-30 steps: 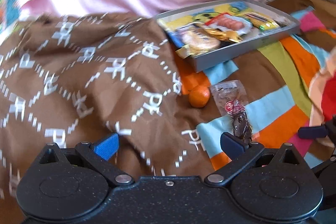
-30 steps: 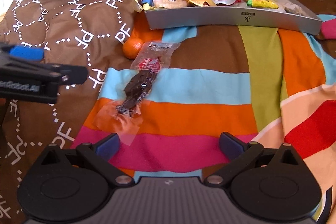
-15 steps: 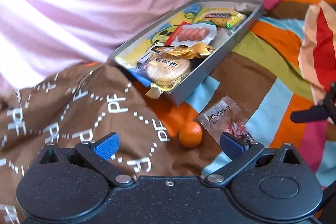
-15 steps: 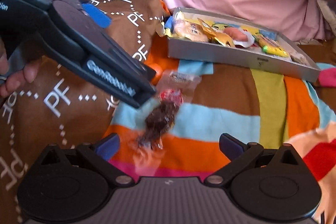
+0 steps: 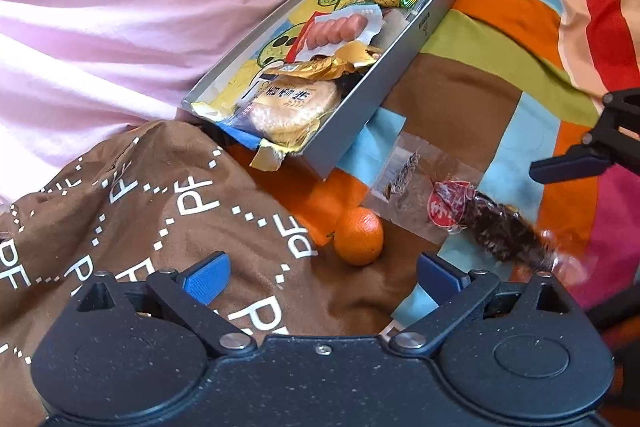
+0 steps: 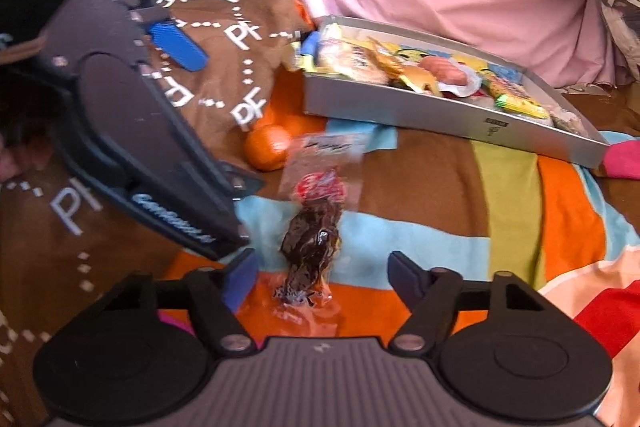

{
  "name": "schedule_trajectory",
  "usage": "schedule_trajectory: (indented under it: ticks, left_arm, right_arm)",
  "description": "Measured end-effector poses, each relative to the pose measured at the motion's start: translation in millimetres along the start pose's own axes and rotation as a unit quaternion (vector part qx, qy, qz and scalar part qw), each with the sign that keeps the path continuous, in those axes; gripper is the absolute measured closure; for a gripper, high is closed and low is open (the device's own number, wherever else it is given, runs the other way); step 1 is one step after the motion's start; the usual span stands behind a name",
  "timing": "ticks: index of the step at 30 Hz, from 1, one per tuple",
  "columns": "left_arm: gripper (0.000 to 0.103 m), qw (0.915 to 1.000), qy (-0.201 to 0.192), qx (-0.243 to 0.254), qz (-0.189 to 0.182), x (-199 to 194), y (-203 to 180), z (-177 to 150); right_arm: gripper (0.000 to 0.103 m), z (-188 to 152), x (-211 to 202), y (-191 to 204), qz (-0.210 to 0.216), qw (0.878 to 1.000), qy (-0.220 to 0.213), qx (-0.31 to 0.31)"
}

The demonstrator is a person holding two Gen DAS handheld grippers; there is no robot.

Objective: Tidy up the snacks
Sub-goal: 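Move both tools back toward the mandarin and the dried-meat pack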

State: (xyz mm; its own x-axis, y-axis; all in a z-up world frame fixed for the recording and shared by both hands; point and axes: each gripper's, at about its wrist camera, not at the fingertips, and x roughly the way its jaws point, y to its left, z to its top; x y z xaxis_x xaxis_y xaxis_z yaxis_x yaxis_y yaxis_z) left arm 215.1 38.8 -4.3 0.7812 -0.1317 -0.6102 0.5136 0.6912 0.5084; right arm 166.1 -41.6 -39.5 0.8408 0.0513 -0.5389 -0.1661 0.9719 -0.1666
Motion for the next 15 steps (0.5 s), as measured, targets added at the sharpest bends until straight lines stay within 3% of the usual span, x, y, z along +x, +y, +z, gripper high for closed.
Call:
schedule_trajectory:
  ticks: [2, 9, 11, 15]
  left_arm:
    - [0.006, 1.0, -0.001, 0.003, -0.007, 0, -3, 2]
    - [0.013, 0.9991, 0.008, -0.011, -0.04, 9, -9, 12]
    - [0.013, 0.9989, 0.009, -0.018, -0.044, 12, -8, 14]
    - [0.018, 0.9982, 0.01, -0.028, -0.053, 17, -6, 18]
  right_arm:
    - [0.04, -1, 2, -12, -0.006, 1.0, 0.001, 0.003]
    - [0.041, -9, 5, -52, -0.024, 1.0, -0.005, 0.001]
    - [0.04, -13, 8, -61, -0.013, 1.0, -0.009, 0.005]
    - [0.037, -8, 18, -63, 0.014, 0.998, -0.025, -0.049]
